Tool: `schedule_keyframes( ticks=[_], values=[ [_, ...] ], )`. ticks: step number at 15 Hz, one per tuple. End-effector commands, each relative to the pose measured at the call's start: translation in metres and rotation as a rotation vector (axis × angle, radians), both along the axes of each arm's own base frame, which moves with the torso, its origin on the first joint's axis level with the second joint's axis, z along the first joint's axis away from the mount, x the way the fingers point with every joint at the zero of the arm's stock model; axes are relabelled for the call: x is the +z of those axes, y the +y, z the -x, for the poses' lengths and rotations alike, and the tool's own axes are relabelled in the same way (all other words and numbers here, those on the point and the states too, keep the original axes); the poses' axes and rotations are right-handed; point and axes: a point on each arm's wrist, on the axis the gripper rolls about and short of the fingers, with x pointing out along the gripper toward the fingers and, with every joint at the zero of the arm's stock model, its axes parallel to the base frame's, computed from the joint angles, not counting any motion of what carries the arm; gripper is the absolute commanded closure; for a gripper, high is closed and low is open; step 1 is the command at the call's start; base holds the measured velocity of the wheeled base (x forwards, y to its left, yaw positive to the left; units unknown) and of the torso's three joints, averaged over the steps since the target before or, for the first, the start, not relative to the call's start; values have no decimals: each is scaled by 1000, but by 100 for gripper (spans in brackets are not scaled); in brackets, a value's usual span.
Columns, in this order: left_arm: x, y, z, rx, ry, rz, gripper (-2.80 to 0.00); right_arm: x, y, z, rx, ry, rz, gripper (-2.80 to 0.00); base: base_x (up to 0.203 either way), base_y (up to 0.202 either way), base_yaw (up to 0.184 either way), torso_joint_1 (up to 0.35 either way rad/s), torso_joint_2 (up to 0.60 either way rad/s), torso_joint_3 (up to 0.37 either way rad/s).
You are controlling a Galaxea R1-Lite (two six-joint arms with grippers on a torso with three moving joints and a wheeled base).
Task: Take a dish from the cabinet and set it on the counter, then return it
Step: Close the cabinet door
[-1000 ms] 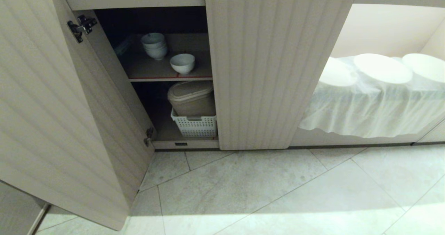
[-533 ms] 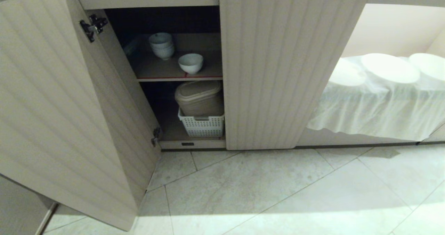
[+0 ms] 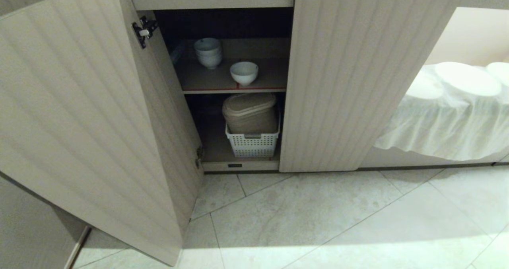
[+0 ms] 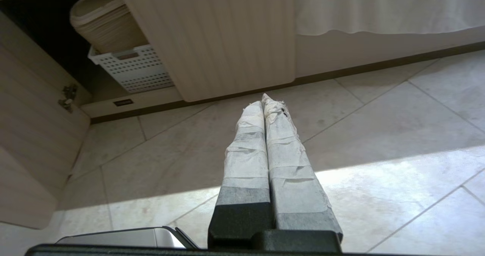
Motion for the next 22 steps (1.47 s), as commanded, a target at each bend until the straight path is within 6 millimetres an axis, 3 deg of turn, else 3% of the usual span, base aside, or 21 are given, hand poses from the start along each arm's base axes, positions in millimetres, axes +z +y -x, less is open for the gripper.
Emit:
schedule_keyframes(
  ticks=[1, 11, 22],
  values=[
    [0, 0, 0, 0, 1, 0, 0, 0, 0, 0, 0, 1, -1, 0, 0, 195, -3, 5, 5, 2],
    [0, 0, 0, -1, 0, -2, 0, 0, 0, 0, 0, 1, -1, 0, 0, 189, -1, 3, 1, 4],
    [0, 0, 0, -2, 2, 0, 0, 0, 0, 0, 0, 1, -1, 0, 0, 7, 0, 0, 0, 0]
  ],
)
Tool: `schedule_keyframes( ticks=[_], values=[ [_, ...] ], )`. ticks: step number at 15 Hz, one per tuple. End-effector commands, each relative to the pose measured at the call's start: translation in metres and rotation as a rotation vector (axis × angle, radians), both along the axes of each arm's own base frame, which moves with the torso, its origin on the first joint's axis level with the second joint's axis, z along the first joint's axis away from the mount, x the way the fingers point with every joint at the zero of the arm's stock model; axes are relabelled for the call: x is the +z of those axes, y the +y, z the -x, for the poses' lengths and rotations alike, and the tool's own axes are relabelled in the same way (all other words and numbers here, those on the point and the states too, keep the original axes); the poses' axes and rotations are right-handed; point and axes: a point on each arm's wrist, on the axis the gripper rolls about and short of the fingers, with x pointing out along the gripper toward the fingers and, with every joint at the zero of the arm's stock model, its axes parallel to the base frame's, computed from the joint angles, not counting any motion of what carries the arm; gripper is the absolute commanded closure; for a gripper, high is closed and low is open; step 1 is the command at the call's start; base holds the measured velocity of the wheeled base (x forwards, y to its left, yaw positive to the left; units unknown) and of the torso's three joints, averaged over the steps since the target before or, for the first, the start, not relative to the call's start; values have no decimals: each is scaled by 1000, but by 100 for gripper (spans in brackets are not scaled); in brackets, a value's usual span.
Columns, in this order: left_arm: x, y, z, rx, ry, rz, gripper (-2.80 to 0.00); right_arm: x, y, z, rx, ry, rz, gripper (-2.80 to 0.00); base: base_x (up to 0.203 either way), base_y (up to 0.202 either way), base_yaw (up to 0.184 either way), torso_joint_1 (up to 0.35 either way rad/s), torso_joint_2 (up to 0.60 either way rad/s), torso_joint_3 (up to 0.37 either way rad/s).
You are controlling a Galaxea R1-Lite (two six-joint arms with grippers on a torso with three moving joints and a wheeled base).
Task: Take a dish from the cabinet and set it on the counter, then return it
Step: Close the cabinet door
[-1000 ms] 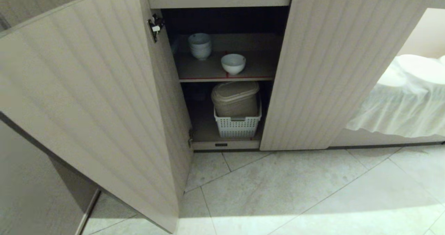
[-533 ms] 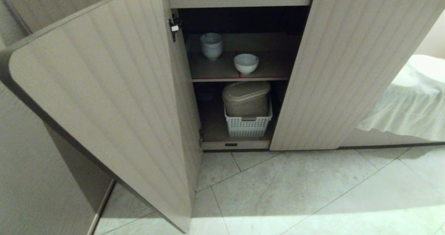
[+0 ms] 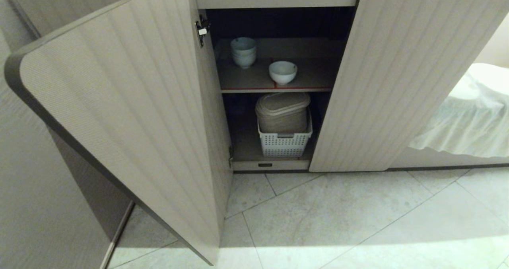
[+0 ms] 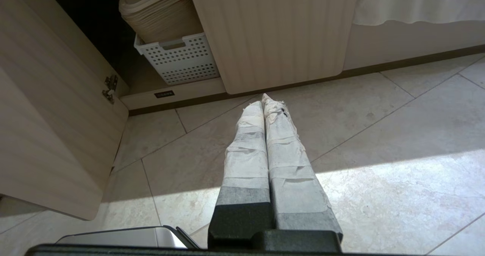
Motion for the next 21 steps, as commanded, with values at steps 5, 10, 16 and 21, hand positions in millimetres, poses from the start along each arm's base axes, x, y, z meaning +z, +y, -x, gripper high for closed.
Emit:
schedule_keyframes(
  ticks=[5, 10, 16, 21],
  values=[
    [0, 0, 0, -4, 10, -6, 0, 0, 0, 0, 0, 1, -2, 0, 0, 0, 0, 0, 0, 0],
    [24, -1, -8, -40, 82, 24, 0, 0, 0, 0, 0, 1, -2, 0, 0, 0, 0, 0, 0, 0],
    [54, 0, -20, -274, 148, 151, 0, 0, 0, 0, 0, 1, -2, 0, 0, 0, 0, 0, 0, 0],
    [55, 0, -21, -369, 180, 200, 0, 0, 0, 0, 0, 1, -2, 0, 0, 0, 0, 0, 0, 0]
  ],
)
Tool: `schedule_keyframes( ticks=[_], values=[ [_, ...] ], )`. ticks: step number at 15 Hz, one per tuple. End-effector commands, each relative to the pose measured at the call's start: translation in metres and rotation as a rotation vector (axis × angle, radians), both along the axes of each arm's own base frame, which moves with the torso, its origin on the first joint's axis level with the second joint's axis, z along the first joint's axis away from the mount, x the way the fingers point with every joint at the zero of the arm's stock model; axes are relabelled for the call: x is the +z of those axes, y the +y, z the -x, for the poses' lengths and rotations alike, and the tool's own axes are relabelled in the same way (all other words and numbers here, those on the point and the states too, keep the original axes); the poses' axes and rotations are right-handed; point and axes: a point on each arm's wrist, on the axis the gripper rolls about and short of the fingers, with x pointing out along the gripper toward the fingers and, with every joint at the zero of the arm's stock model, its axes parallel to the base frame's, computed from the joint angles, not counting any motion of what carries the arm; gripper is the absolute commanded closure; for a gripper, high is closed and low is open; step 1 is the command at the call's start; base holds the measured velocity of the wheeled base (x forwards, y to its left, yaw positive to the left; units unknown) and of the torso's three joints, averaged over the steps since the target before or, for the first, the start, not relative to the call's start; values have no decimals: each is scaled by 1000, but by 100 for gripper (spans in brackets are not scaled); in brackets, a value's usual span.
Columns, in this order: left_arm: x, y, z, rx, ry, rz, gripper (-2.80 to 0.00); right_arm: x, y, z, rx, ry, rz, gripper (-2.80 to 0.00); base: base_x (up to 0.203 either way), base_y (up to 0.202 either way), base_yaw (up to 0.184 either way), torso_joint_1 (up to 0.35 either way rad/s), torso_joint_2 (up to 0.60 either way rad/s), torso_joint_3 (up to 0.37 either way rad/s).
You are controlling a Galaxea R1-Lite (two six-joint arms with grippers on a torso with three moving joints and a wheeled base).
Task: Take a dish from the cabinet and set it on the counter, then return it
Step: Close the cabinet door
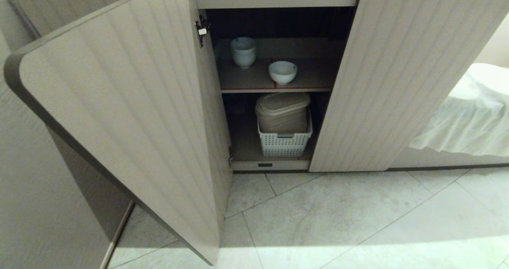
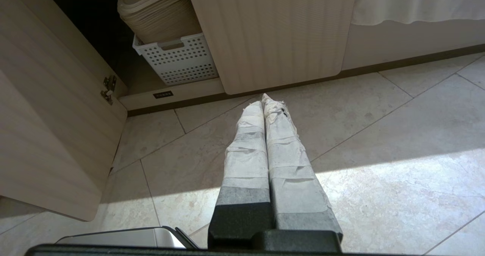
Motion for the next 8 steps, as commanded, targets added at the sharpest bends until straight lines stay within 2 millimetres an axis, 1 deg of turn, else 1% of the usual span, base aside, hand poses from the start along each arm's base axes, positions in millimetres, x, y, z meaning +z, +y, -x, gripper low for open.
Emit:
schedule_keyframes(
  ticks=[1, 5, 8],
  values=[
    [0, 0, -2, 7, 16, -7, 0, 0, 0, 0, 0, 1, -1, 0, 0, 0, 0, 0, 0, 0],
    [1, 0, -4, 33, 30, 4, 0, 0, 0, 0, 0, 1, -1, 0, 0, 0, 0, 0, 0, 0],
    [2, -1, -9, 67, 59, -9, 0, 0, 0, 0, 0, 1, -1, 0, 0, 0, 0, 0, 0, 0]
  ],
)
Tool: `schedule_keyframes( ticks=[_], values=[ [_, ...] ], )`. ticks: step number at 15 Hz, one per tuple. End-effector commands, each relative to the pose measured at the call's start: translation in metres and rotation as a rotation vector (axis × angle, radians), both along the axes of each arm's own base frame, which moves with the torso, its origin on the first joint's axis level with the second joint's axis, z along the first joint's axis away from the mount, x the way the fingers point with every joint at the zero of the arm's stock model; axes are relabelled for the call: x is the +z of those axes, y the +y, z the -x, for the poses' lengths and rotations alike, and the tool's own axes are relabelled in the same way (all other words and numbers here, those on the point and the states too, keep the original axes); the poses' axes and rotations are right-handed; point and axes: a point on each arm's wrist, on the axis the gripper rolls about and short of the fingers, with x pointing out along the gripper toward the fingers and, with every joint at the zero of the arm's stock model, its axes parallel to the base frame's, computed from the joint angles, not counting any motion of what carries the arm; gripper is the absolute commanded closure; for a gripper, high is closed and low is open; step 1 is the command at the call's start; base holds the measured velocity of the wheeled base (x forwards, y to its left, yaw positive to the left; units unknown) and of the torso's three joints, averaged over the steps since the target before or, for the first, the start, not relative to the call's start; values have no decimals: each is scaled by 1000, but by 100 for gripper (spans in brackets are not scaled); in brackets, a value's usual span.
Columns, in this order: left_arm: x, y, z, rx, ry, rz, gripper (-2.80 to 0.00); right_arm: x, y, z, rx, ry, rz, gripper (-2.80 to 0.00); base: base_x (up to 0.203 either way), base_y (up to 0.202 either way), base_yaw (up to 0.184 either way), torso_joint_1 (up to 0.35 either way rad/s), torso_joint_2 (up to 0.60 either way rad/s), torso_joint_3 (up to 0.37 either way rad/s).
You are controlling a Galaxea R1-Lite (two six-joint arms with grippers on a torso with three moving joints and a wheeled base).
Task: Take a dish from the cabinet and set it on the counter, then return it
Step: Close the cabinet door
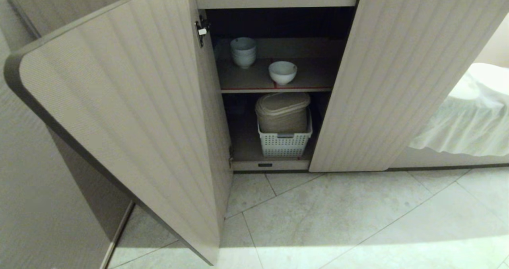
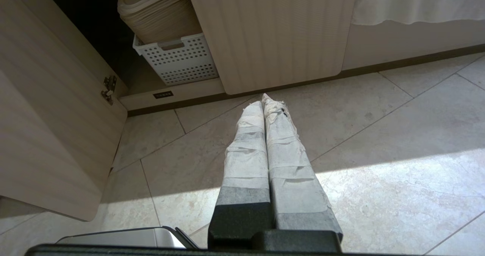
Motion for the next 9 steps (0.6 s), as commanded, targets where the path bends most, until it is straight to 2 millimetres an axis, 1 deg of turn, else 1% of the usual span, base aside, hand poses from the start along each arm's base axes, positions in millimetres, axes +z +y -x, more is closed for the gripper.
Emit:
schedule_keyframes(
  ticks=[1, 4, 9],
  values=[
    [4, -1, -4, 11, 26, 0, 0, 0, 0, 0, 0, 1, -1, 0, 0, 0, 0, 0, 0, 0],
    [10, -2, -8, 47, 33, -5, 0, 0, 0, 0, 0, 1, -1, 0, 0, 0, 0, 0, 0, 0],
    [27, -6, -24, 126, 70, -6, 0, 0, 0, 0, 0, 1, -1, 0, 0, 0, 0, 0, 0, 0]
  ],
)
